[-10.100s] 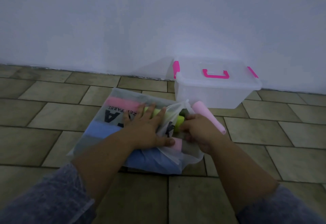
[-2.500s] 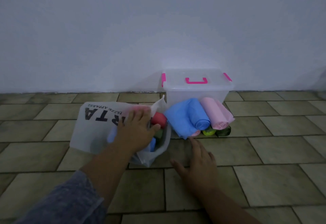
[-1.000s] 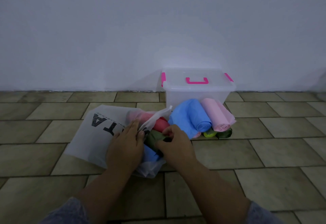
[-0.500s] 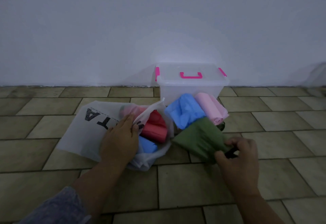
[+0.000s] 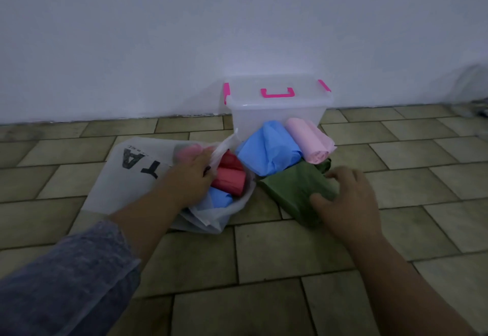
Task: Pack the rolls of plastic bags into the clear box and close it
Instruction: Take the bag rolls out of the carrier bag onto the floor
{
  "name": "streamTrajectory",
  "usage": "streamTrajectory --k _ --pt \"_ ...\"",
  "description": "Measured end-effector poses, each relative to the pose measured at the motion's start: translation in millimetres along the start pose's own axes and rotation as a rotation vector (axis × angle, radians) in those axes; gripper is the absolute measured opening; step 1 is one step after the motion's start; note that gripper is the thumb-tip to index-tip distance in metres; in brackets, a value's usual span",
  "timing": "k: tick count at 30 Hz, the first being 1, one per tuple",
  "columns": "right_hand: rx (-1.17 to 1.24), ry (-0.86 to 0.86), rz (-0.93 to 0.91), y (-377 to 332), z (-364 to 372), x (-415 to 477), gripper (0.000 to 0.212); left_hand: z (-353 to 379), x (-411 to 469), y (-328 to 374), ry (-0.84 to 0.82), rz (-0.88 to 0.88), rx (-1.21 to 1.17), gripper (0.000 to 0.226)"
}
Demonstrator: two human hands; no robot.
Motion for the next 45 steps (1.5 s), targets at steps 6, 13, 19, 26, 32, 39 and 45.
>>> streamTrajectory --k 6,13,19,26,32,39,45 --pt "0.032 -0.306 -0.532 -128.3 55.8 -41.1 0.024 -7.1 -25.9 11.7 0.108 0.020 -0.012 0.055" --pt "-0.434 -0.425 -0.588 -143.7 145.5 -34.6 0.038 4.2 -54.2 7.9 -0.186 0.058 0.149 0.115" --pt "-0.357 -0.553 -0.486 -133.8 144.7 -35.3 0.038 15.0 -64.8 6.8 -0.304 0.092 0.192 0.138" --pt "0.300 -0.162 -0.380 -88.0 22.3 -32.3 0.038 11.0 -65.9 9.4 -0.204 0.109 0.204 0.134" --pt "0.130 0.170 -0.262 -8.6 -20.6 -40.6 0.042 10.3 -63.9 13.3 -0.196 0.088 0.228 0.130" --pt "-0.430 -0.057 -0.240 -9.7 39.2 -42.4 0.030 15.0 -62.0 22.5 -0.102 -0.026 0.225 0.131" --pt "-0.153 -0.165 -0.350 -74.1 21.9 -42.0 0.027 13.9 -71.4 13.4 -0.118 -0.059 0.275 0.127"
Point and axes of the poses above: each hand's wrist, its own x-axis towards the middle knuckle, its own z-axis out of the palm, y = z × x, the point moved 10 cm from there along x, towards the middle knuckle, and after that the axes turned 13 degrees about z, right-handed, at the moved point
